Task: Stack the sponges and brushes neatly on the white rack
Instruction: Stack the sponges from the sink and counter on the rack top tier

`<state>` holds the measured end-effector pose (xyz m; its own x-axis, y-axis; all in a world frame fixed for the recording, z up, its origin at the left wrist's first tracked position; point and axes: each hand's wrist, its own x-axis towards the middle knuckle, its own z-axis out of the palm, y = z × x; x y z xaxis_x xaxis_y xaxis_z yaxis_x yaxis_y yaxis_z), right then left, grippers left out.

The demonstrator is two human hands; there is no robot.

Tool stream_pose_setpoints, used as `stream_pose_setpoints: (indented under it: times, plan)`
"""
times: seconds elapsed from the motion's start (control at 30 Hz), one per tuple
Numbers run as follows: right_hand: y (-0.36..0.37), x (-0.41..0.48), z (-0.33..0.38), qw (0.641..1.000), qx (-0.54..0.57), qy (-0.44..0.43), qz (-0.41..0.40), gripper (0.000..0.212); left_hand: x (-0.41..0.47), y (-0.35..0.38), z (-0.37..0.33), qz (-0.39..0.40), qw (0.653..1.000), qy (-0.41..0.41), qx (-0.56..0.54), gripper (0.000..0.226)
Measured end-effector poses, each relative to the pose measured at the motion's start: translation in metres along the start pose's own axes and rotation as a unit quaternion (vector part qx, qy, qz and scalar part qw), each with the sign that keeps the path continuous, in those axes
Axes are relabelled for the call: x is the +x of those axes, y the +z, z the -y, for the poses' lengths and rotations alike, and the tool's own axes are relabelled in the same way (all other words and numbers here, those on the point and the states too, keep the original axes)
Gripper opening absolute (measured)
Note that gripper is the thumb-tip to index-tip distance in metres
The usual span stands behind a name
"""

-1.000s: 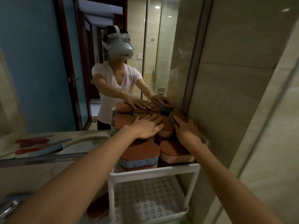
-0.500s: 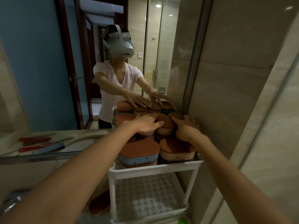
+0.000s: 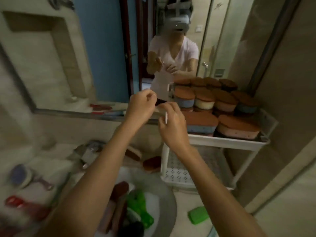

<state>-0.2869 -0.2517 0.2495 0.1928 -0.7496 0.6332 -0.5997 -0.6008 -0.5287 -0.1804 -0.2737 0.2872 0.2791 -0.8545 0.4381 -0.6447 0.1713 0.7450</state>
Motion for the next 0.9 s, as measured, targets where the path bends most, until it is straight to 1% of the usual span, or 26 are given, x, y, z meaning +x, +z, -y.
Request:
stream_pose_setpoints:
  times: [0.03,0.1,0.2,0.23,0.3,0.4,0.47,0.53,0.6,0.67,0.73,0.77,0.83,0.9]
  plan:
    - [0.022,-0.012,0.009,0.999,0.027,0.0,0.025,0.034,-0.013,-0.012,0.022,-0.012,0.999,-0.029,-0.008,0.024]
    - [0.065,-0.038,0.023,0.994,0.06,0.017,0.085,0.033,-0.041,-0.028,0.072,-0.01,0.995,-0.098,-0.008,0.026]
    - [0.131,-0.073,0.037,0.977,0.061,0.054,0.198,0.034,-0.082,-0.048,0.15,0.017,0.978,-0.209,0.005,0.038]
    - [0.152,-0.082,0.04,0.968,0.06,0.07,0.235,0.035,-0.094,-0.053,0.176,0.031,0.97,-0.24,0.013,0.039]
    - [0.191,-0.098,0.04,0.945,0.041,0.096,0.309,0.036,-0.113,-0.065,0.22,0.06,0.951,-0.298,0.056,0.031]
    - [0.247,-0.117,0.042,0.899,-0.002,0.115,0.422,0.034,-0.132,-0.091,0.283,0.091,0.927,-0.345,0.113,0.025]
    - [0.278,-0.125,0.051,0.875,-0.011,0.119,0.469,0.033,-0.135,-0.113,0.314,0.092,0.911,-0.382,0.126,0.022]
    - [0.31,-0.13,0.066,0.858,-0.01,0.114,0.5,0.033,-0.13,-0.138,0.348,0.06,0.896,-0.416,0.143,0.025]
    - [0.338,-0.13,0.083,0.848,-0.003,0.114,0.517,0.031,-0.119,-0.162,0.381,0.007,0.89,-0.425,0.163,0.03]
    - [0.364,-0.127,0.101,0.84,0.005,0.117,0.531,0.029,-0.106,-0.185,0.411,-0.023,0.87,-0.457,0.183,0.045]
    - [0.384,-0.121,0.113,0.835,0.0,0.111,0.539,0.028,-0.094,-0.202,0.436,0.0,0.85,-0.495,0.18,0.065]
    - [0.392,-0.117,0.117,0.836,-0.006,0.102,0.539,0.028,-0.089,-0.207,0.447,0.017,0.845,-0.506,0.175,0.071]
    - [0.409,-0.107,0.123,0.843,-0.024,0.096,0.529,0.025,-0.078,-0.212,0.473,0.036,0.841,-0.512,0.173,0.075]
    - [0.423,-0.095,0.127,0.853,-0.034,0.097,0.512,0.025,-0.066,-0.211,0.49,0.036,0.838,-0.52,0.163,0.076]
